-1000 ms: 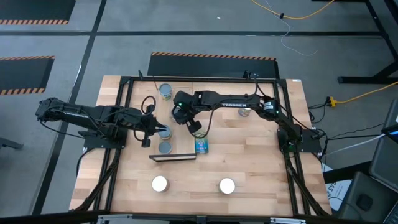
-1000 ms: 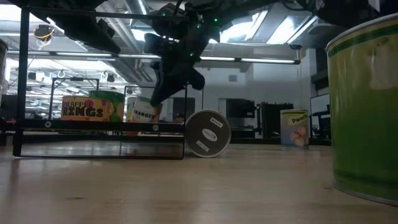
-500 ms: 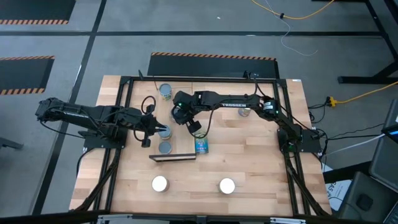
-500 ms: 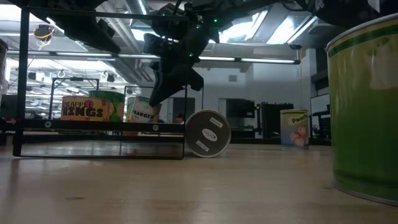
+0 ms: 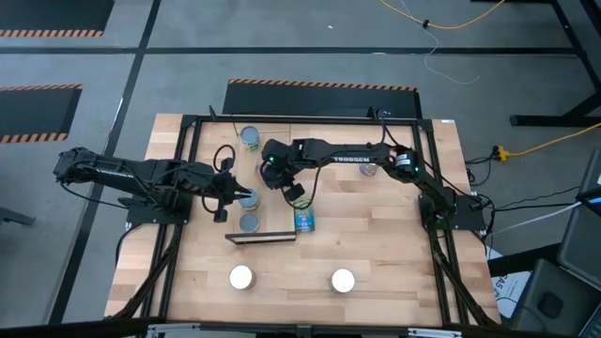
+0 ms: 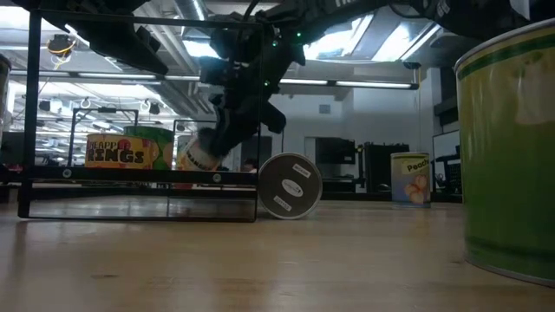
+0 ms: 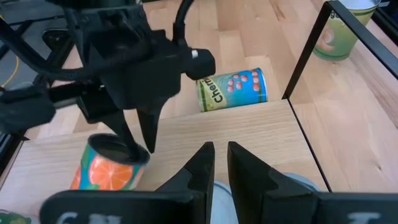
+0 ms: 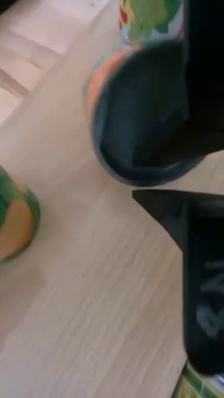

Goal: Pick and place cans onto a shelf
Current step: Put the small canned oranges on the shelf

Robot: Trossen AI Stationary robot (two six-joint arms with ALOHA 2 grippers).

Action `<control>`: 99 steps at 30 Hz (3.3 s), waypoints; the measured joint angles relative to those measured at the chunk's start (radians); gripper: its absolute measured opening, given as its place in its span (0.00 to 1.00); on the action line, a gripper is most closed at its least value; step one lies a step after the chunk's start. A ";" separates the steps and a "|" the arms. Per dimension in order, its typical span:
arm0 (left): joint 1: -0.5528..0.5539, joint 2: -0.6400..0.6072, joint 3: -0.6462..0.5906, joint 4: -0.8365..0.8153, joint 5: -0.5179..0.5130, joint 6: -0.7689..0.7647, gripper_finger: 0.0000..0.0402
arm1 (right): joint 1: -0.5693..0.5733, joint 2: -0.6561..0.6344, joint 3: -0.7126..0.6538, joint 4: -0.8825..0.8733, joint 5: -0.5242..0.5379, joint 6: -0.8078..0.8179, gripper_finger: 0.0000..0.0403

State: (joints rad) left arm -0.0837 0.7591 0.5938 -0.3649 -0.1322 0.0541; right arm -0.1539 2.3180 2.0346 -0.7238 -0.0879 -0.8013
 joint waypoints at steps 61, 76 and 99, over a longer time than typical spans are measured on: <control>0.000 0.000 0.000 0.000 0.000 0.000 0.10 | -0.007 -0.008 0.004 -0.151 0.161 0.618 0.25; 0.000 0.000 0.000 0.000 0.000 0.000 0.10 | -0.013 -0.008 0.004 -0.057 0.146 0.692 0.25; 0.000 0.000 0.000 -0.107 -0.154 -0.079 0.10 | -0.026 -0.008 0.004 -0.030 0.150 0.748 0.25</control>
State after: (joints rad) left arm -0.0834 0.7593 0.5938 -0.4719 -0.2867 -0.0246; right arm -0.1804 2.3100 2.0388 -0.7539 0.0616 -0.0528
